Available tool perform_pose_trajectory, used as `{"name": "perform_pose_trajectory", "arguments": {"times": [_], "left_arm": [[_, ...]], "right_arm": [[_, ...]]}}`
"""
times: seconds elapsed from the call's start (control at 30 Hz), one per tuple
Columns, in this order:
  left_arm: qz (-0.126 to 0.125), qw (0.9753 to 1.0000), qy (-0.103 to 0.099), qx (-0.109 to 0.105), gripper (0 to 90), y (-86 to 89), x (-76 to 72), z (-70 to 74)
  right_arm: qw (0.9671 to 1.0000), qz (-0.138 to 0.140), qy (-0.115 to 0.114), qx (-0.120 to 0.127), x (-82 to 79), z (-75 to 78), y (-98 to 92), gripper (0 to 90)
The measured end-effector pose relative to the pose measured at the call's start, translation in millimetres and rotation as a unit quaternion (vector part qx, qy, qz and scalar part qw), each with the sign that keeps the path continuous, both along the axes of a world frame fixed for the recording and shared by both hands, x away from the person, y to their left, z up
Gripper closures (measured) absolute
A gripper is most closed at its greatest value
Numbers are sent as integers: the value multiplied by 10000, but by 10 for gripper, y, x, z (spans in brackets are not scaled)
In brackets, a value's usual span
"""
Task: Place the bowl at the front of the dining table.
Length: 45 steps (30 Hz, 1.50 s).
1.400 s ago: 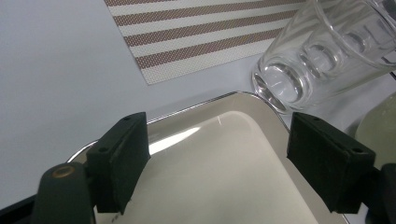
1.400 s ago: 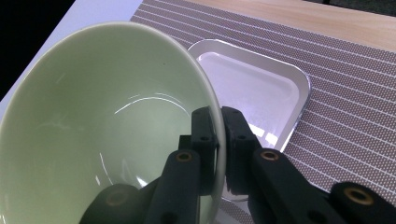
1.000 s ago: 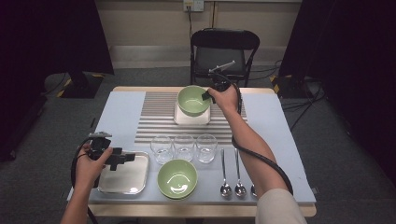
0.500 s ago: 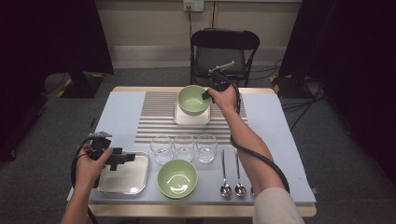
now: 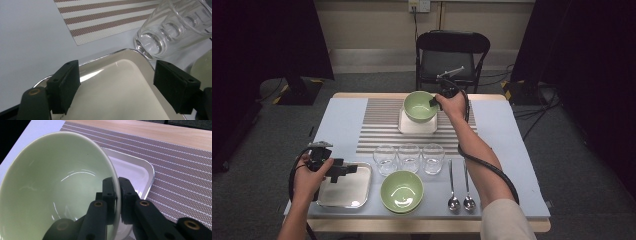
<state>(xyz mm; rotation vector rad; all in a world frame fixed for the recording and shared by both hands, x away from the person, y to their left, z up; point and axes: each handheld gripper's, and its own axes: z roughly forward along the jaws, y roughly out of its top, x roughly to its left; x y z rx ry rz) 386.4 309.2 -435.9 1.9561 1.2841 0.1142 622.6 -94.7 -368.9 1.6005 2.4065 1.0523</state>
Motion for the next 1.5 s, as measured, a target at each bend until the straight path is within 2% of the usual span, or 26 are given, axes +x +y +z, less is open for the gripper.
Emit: {"name": "perform_pose_trajectory", "arguments": {"times": [0.37, 0.63, 0.73, 1.03, 1.3, 1.5], "left_arm": [[-7, 10000, 5, -6, 211, -1, 3, -2], [2, 10000, -10, 5, 211, 3, 6, -3], [2, 10000, 7, 18, 211, -3, 6, -6], [3, 10000, -6, 17, 211, 9, 5, -5], [14, 10000, -9, 3, 211, 15, 6, -6], [2, 10000, 2, 19, 211, 8, 7, -7]], "right_arm": [[9999, -98, 67, -13, 46, -50, -12, 847], [10000, -86, 2, -13, 75, -100, 10, 847], [9999, -129, 63, -8, 80, -115, 32, 847], [10000, -92, 24, -5, 120, -166, 58, 847], [9998, -139, 119, 31, 146, -211, 82, 847], [9999, -133, 99, 14, 164, -237, 95, 847]]}}
